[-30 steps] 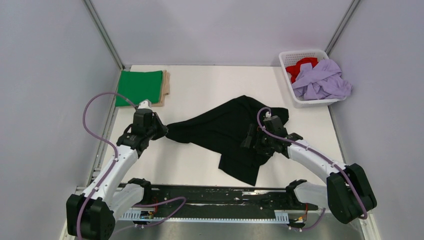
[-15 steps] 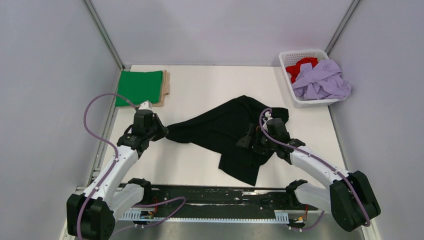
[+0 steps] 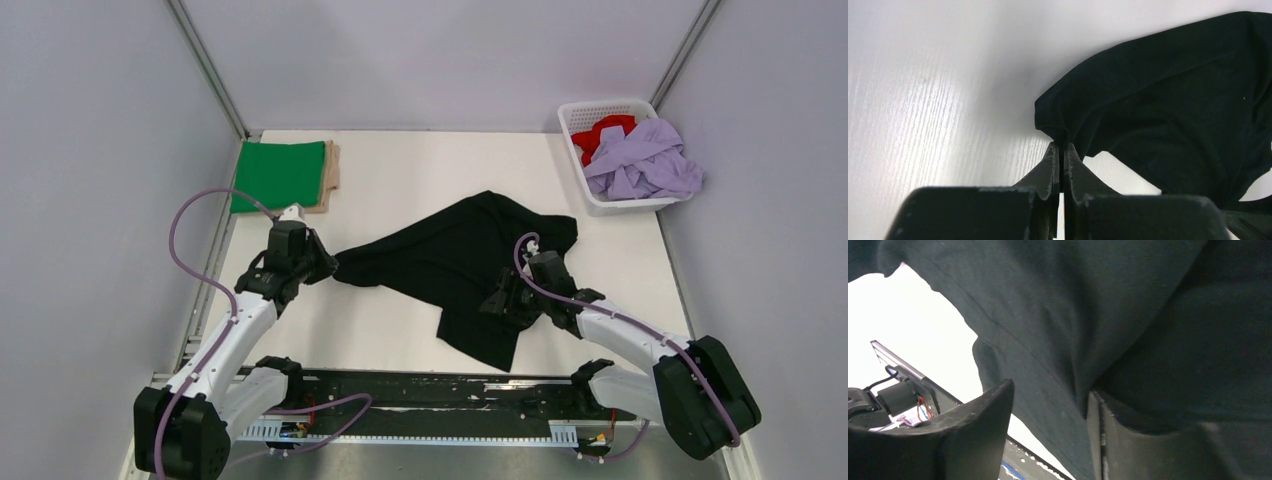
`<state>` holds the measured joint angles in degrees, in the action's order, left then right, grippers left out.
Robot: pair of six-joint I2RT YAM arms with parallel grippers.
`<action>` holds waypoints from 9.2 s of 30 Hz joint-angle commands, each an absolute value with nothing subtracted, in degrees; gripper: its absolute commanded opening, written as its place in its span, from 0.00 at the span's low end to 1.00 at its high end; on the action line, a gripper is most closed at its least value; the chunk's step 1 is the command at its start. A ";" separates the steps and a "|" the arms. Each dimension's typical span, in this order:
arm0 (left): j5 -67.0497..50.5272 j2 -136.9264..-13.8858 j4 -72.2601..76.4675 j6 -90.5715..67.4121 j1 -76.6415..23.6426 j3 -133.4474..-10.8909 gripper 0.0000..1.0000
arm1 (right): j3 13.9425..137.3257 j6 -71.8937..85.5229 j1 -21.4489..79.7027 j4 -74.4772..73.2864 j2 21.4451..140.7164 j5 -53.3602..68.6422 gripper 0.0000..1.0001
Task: Fold and stack the t-shirts
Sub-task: Flatten out the tshirt, then grab the side of the flattened tshirt closest away from the robot with both arms
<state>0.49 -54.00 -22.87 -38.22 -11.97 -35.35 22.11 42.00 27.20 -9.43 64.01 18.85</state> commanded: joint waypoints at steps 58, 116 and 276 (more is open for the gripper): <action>-6.69 -53.32 -20.14 -28.00 -9.49 -108.66 0.00 | 100.12 21.15 27.77 -22.45 45.80 2.71 0.00; 4.31 -81.36 -19.11 -50.40 -30.25 -42.37 1.00 | 64.71 31.05 16.04 -18.04 110.14 11.74 1.00; 1.86 -81.36 -31.75 -41.38 -30.57 -35.52 0.22 | 34.01 44.87 6.83 -33.20 48.78 -20.26 1.00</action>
<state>3.44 -78.85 -38.79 -40.36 -30.28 -39.48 33.69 44.29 7.40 -33.63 49.52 -19.88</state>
